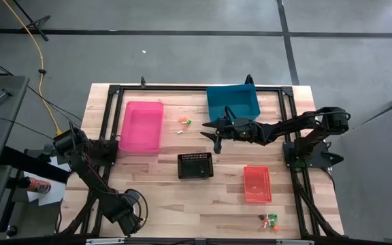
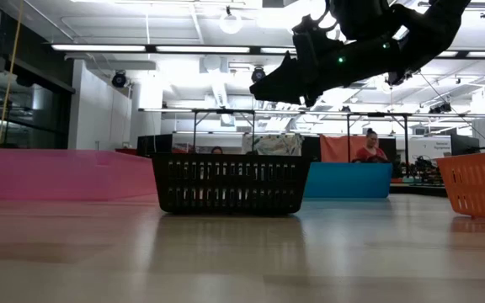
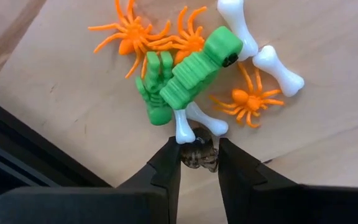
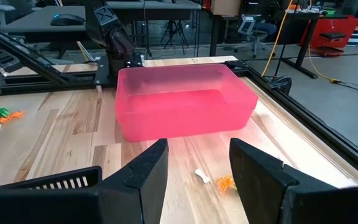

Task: Sort Halloween decoration
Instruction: Put the black skull toy into the black bin

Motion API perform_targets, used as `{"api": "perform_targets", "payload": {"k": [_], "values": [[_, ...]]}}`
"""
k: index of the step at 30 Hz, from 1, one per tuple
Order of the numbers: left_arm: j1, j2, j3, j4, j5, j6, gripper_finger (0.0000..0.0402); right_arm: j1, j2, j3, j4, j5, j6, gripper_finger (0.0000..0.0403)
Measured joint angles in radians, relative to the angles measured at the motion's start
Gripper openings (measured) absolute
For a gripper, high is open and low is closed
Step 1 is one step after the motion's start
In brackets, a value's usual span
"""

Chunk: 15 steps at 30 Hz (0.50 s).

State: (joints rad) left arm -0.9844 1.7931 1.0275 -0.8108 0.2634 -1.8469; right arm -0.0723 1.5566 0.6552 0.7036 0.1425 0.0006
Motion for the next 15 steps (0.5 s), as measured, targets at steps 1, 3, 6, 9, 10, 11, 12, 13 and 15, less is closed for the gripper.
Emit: {"api": "perform_targets", "payload": {"k": [1, 3, 6, 9, 10, 11, 12, 13, 15], "values": [[0.0, 0.0, 0.0, 0.0, 0.0, 0.0, 0.0066, 0.0, 0.0, 0.0, 0.0, 0.0, 0.0, 0.0167], [0.0, 0.0, 0.0, 0.0, 0.001, 0.0, 0.0066, 0.0, 0.0, 0.0, 0.0, 0.0, 0.0, 0.0167], [0.0, 0.0, 0.0, 0.0, 0.004, 0.0, 0.0065, 0.0, 0.0, 0.0, 0.0, 0.0, 0.0, 0.0167], [0.0, 0.001, 0.0, 0.001, 0.008, 0.0, 0.0065, 0.0, 0.0, 0.0, 0.0, 0.0, 0.0, 0.0167], [0.0, 0.001, 0.0, 0.001, 0.008, 0.0, 0.0065, 0.0, 0.0, 0.0, 0.0, 0.0, 0.0, 0.0167], [0.0, 0.001, 0.0, 0.001, 0.008, 0.0, 0.0065, 0.0, 0.0, 0.0, 0.0, 0.0, 0.0, 0.0167], [0.0, 0.001, 0.0, 0.002, 0.008, 0.0, 0.0065, 0.0, 0.0, 0.0, 0.0, 0.0, 0.0, 0.0167], [0.0, 0.001, 0.0, 0.002, 0.008, 0.0, 0.0065, 0.0, 0.0, 0.0, 0.0, 0.0, 0.0, 0.0167], [0.0, 0.001, 0.0, 0.001, 0.008, 0.0, 0.0065, 0.0, 0.0, 0.0, 0.0, 0.0, 0.0, 0.0167]]}}
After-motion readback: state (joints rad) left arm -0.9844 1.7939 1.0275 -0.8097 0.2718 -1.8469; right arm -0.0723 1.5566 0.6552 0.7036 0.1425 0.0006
